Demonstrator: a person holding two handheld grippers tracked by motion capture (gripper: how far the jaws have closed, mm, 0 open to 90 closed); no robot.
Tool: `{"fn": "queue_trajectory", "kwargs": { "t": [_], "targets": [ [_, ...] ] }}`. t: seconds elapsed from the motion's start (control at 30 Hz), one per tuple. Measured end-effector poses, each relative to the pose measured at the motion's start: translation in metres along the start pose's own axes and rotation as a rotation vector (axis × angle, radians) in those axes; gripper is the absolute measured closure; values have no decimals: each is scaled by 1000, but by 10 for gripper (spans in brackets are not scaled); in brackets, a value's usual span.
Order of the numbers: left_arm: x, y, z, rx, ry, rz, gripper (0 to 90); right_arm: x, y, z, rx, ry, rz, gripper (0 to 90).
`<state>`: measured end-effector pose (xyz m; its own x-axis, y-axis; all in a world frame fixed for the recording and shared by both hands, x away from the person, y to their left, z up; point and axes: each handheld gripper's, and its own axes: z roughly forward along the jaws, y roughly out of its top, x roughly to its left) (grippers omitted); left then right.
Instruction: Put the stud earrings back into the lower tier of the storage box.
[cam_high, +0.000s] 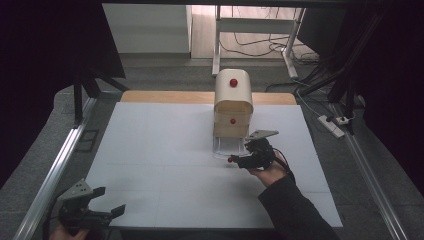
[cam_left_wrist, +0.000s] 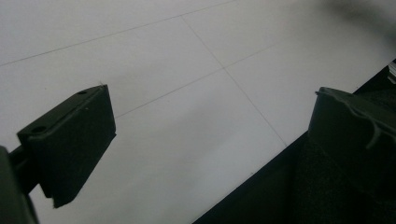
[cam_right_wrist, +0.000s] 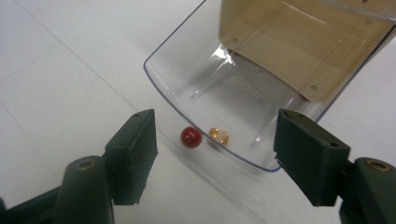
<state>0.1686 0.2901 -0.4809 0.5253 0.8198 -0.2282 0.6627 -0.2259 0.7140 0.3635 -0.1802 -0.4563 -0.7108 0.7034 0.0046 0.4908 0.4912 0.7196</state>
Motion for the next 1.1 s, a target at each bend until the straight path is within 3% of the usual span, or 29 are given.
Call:
{"fn": "queue_trajectory", "kwargs": {
  "t": [0.67,1.1],
  "targets": [
    [0,0,0,-1,-1,1,11,3,-18,-19,-2,10,6,161],
    [0,0,0,-1,-2,1,10,5,-34,-30,32,21,13,67]
  ]
}}
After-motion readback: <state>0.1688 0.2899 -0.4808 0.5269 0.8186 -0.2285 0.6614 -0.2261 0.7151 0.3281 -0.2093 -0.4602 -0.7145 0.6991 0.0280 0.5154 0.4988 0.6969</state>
